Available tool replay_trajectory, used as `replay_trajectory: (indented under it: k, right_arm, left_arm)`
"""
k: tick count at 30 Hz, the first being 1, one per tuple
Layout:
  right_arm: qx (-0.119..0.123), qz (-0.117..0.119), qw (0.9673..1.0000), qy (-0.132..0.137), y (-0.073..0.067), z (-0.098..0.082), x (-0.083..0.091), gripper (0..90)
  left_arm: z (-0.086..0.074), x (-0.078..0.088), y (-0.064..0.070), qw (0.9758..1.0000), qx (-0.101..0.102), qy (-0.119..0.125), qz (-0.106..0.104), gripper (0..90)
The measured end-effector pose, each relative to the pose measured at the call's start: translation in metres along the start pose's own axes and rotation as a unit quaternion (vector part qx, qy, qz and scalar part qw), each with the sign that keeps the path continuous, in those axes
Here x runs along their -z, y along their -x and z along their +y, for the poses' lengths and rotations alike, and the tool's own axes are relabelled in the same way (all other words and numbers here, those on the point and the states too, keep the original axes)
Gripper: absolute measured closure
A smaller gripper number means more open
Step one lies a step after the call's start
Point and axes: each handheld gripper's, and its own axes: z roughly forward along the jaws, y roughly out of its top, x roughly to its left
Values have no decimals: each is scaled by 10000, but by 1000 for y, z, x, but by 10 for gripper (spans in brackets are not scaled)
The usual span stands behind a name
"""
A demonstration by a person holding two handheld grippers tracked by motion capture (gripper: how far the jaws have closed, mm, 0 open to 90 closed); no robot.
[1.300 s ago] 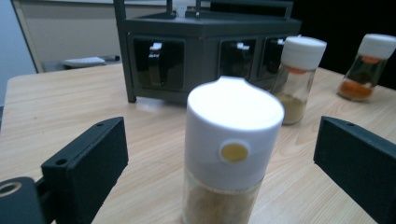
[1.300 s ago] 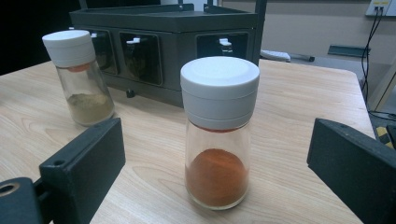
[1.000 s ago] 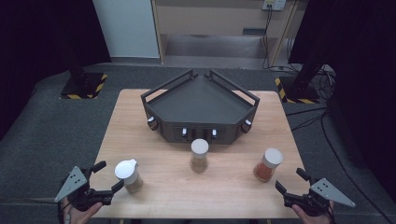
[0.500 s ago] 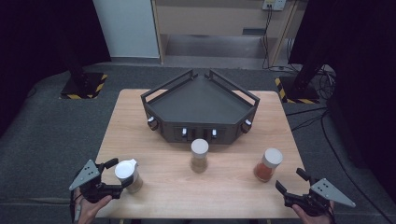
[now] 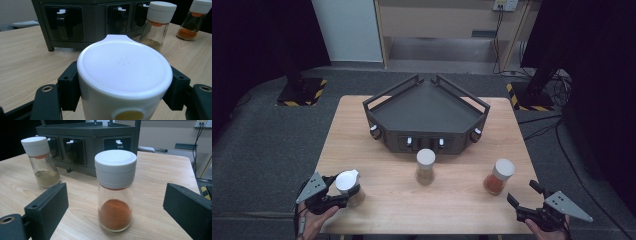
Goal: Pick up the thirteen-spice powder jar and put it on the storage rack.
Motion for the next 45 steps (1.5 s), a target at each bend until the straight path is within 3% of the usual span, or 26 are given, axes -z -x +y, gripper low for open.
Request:
replay_trajectory:
  k: [8,15,21,25,45]
  right_arm:
    - [15,-12,10000,4,-1,0,0,59]
    - [15,-12,10000,0,-1,0,0,59]
    - [9,-14,10000,7,-1,0,1,58]
    - [10,-18,10000,-5,-1,0,0,58]
    - [-14,-26,10000,-9,0,0,1,59]
  left_arm:
    - [6,-3,2,10000,28,31,10,290]
    - [23,-11,4,9999,23,106,-75,290]
    - [45,-22,4,9998,47,99,-151,291]
    - [62,-30,0,9995,181,127,-244,291]
    - [144,-63,-3,9998,-17,148,-97,293]
